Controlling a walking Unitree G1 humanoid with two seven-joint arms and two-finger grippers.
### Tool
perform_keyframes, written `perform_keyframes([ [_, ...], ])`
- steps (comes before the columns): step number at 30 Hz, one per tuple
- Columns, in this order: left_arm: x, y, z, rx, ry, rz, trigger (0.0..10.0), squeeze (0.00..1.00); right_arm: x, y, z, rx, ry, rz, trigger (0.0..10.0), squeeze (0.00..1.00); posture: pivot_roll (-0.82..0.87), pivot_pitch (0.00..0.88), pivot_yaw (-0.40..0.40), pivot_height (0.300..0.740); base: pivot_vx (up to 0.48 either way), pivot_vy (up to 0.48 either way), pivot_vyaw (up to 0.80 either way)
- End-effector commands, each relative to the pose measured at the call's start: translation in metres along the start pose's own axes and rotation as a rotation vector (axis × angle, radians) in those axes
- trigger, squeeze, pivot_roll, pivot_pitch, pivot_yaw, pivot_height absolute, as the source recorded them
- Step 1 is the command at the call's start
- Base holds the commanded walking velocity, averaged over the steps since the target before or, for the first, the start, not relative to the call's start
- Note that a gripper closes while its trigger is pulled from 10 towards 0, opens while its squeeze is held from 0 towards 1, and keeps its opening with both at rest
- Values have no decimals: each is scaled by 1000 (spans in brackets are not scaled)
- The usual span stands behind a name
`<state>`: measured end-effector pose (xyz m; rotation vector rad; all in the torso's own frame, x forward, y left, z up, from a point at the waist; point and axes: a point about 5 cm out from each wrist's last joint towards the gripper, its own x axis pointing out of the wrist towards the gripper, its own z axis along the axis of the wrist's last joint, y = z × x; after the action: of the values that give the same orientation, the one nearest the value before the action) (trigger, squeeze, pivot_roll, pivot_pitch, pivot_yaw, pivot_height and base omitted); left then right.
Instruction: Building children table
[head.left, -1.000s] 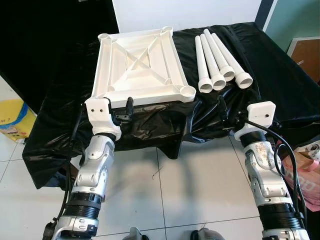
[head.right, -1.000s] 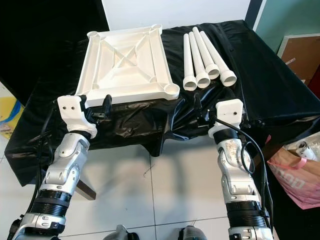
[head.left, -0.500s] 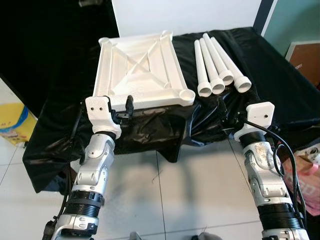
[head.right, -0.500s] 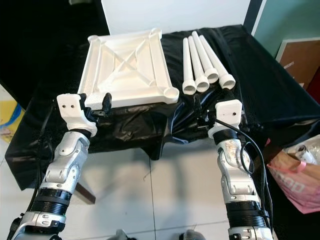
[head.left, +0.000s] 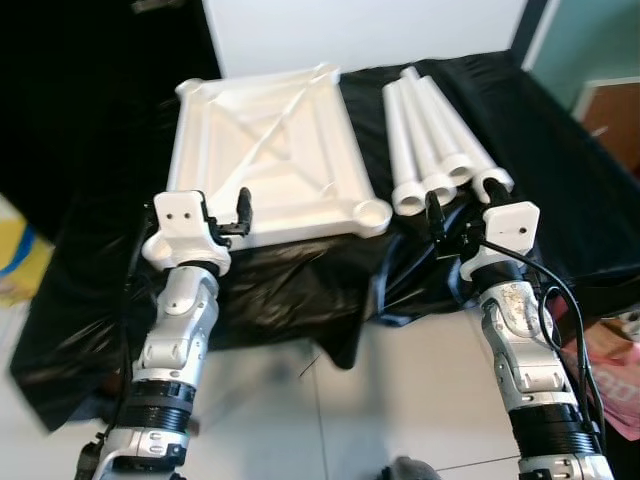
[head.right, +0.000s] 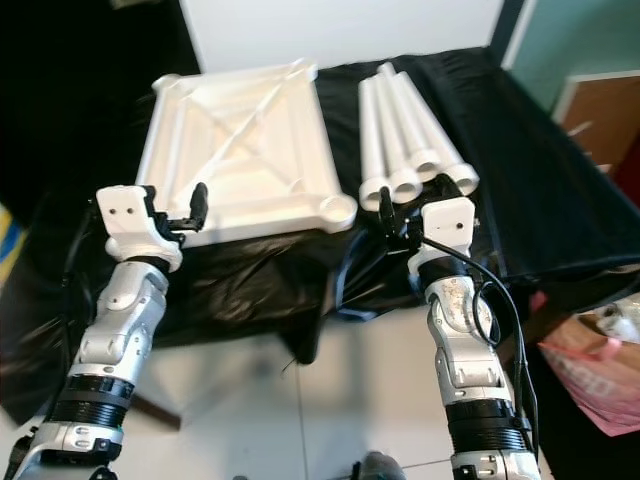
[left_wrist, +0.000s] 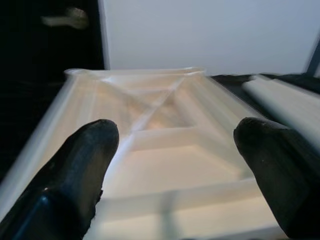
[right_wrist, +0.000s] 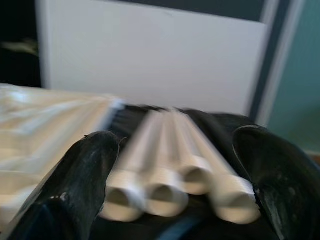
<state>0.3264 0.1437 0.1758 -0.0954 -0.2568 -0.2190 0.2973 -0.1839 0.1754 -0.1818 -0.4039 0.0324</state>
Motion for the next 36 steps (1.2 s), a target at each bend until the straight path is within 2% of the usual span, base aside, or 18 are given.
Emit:
perform_keyframes([
  [1,-2,4,-1,17,7,-58,10000,0,3,6,4,11,-23,17,10000,0,-136,53,38,740,285,0,0],
  [16,-2,4,2,7,-4,-65,10000,0,3,8,4,22,-13,23,10000,0,-137,54,36,740,225,0,0],
  [19,-2,-1,4,-14,-23,-92,10000,0,3,9,2,30,7,18,10000,0,-139,57,35,740,0,0,0],
  [22,0,-10,6,-55,0,-149,10000,0,6,11,-1,44,63,11,10000,0,-147,62,33,740,0,0,0],
  [26,1,-15,9,-15,1,-200,10000,0,6,15,-2,36,82,26,10000,0,-152,68,30,740,0,0,0],
  [30,1,-12,7,13,13,-188,10000,0,5,19,2,5,52,56,10000,0,-159,74,37,740,0,0,0],
  [36,2,-8,3,-21,47,-179,10000,0,3,22,5,40,33,44,10000,0,-167,87,60,740,0,0,0],
])
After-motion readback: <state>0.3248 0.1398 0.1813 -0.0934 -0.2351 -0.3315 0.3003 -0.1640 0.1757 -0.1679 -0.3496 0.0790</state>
